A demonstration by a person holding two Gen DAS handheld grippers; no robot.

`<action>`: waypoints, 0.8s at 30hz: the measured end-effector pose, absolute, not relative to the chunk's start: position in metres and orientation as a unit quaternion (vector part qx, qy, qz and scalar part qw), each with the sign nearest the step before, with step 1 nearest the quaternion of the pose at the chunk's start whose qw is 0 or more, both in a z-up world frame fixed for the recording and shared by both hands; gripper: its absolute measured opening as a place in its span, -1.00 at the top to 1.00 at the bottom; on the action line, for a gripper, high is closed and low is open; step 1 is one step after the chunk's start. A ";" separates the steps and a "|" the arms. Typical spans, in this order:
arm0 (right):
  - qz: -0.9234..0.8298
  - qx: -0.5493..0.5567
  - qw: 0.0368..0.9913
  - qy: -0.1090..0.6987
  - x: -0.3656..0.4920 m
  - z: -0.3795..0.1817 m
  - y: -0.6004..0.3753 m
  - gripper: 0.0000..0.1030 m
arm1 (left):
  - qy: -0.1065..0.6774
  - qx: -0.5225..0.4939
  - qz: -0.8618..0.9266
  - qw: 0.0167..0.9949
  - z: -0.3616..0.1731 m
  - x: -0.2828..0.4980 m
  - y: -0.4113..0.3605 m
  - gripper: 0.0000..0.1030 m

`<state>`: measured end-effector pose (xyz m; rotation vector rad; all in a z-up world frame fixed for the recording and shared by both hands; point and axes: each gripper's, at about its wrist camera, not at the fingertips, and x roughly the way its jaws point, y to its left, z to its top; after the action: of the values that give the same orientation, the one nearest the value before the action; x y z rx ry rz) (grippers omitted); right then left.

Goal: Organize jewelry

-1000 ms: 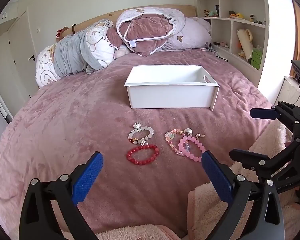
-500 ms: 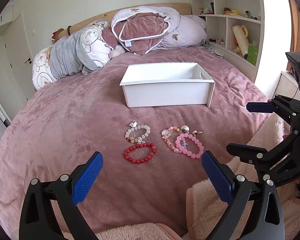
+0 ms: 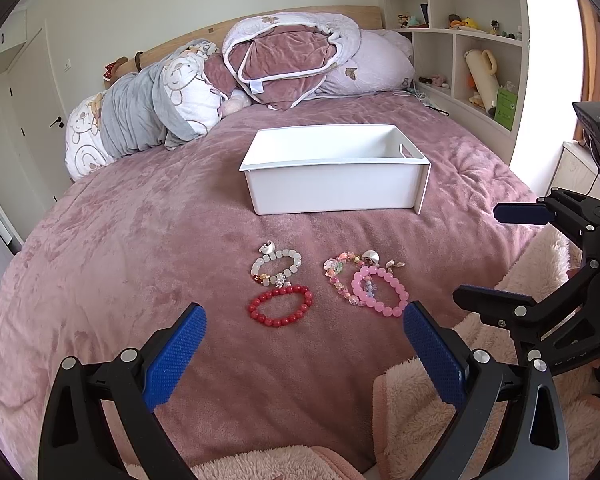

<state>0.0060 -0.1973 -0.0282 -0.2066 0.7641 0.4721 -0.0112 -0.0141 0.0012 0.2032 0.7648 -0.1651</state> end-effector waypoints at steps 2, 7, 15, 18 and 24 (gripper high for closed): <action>0.228 -0.100 0.895 0.369 0.006 -0.028 -0.197 -0.91 | 0.372 0.100 -0.080 0.919 0.001 -0.011 -0.015 -0.93; 0.229 -0.100 0.896 0.366 0.005 -0.028 -0.198 -0.91 | 0.372 0.100 -0.079 0.920 0.001 -0.011 -0.015 -0.93; 0.227 -0.098 0.897 0.366 0.006 -0.028 -0.198 -0.91 | 0.371 0.100 -0.080 0.920 0.000 -0.011 -0.015 -0.93; 0.227 -0.098 0.897 0.367 0.006 -0.028 -0.198 -0.91 | 0.371 0.099 -0.080 0.920 0.000 -0.011 -0.015 -0.93; 0.227 -0.099 0.897 0.366 0.006 -0.028 -0.198 -0.91 | 0.371 0.099 -0.080 0.920 0.000 -0.012 -0.013 -0.93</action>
<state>0.0056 -0.1976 -0.0283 -0.2047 0.7593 0.4707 -0.0118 -0.0133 0.0004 0.2030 0.7631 -0.1646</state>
